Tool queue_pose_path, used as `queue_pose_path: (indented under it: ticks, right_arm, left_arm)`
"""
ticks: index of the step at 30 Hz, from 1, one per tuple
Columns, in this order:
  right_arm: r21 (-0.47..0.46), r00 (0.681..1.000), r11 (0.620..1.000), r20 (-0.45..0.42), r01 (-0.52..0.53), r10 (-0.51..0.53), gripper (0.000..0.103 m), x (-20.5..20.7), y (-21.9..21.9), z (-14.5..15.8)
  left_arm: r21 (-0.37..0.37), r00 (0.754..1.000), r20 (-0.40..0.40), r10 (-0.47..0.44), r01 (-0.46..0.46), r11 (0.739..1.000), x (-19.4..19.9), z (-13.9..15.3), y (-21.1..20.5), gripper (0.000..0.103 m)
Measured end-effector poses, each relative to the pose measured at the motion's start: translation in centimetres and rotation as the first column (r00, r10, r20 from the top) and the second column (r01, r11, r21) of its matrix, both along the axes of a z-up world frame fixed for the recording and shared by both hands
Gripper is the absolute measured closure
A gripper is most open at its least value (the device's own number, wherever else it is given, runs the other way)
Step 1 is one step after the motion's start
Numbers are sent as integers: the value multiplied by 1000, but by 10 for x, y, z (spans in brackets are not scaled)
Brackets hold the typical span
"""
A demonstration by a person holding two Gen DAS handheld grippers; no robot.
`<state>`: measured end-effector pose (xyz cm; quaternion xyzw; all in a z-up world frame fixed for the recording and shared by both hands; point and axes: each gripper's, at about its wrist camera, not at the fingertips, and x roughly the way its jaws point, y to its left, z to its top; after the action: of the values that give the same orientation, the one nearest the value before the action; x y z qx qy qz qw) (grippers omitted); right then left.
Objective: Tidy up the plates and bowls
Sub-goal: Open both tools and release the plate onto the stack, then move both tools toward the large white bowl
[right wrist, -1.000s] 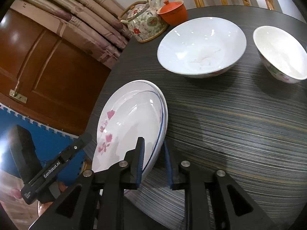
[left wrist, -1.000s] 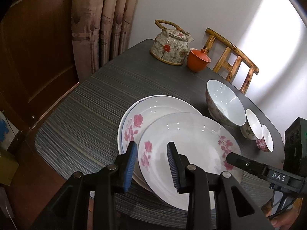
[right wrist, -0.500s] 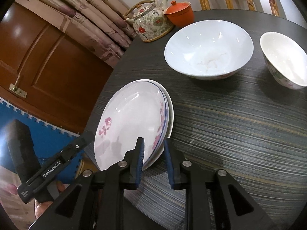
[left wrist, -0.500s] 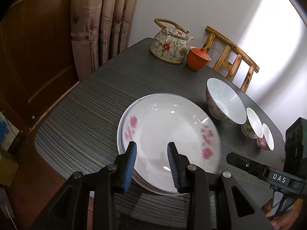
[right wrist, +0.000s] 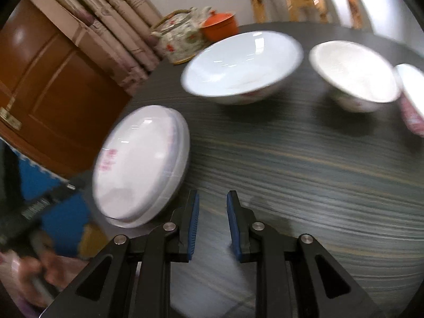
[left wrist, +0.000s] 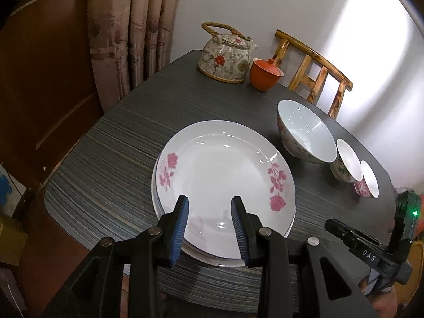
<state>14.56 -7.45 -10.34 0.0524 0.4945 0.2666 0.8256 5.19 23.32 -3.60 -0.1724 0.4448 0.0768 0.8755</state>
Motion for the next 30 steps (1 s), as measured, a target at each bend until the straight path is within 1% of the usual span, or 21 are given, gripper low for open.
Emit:
queue_pose_path:
  ticks: [2,3,6,8,11,13,16,20,24,27,30]
  right_arm:
    - [-26,1000,999,14,23,-22,81,0,-14,-5]
    - [-21,999,999,11,44,-44,81,-1,-24,-8]
    - [7,996,996,0,90,-90,77,-3,-46,-12]
    - [18,994,994,-9,105,-105,76,-5,-55,-15]
    - [50,993,992,-34,113,-112,70,-11,-64,-17]
    - [70,993,991,-47,113,-110,68,-15,-70,-17]
    - [96,992,988,-56,117,-112,64,-19,-76,-11]
    - [168,990,977,-60,134,-126,61,-17,-85,5]
    - [221,990,966,-67,138,-126,51,-12,-85,18]
    - [263,988,953,-85,148,-129,50,-6,-86,24]
    - [283,985,945,-98,164,-142,48,1,-85,27]
  left_arm:
    - [21,1000,-4,-12,12,1000,1,0,-5,69]
    - [33,1000,-6,-20,21,999,1,0,-9,69]
    - [75,999,-12,-44,45,996,2,-1,-17,69]
    - [111,998,-14,-62,63,992,2,-1,-25,69]
    - [157,996,-22,-86,89,984,3,-2,-35,69]
    - [173,995,-28,-100,104,979,3,-3,-40,69]
    - [195,992,-43,-120,126,973,4,-3,-48,69]
    - [224,990,-39,-138,144,964,8,4,-56,68]
    - [226,987,-34,-157,161,961,18,11,-62,67]
    - [234,982,-40,-184,188,954,30,14,-70,67]
    - [264,974,-50,-221,227,937,45,17,-79,66]
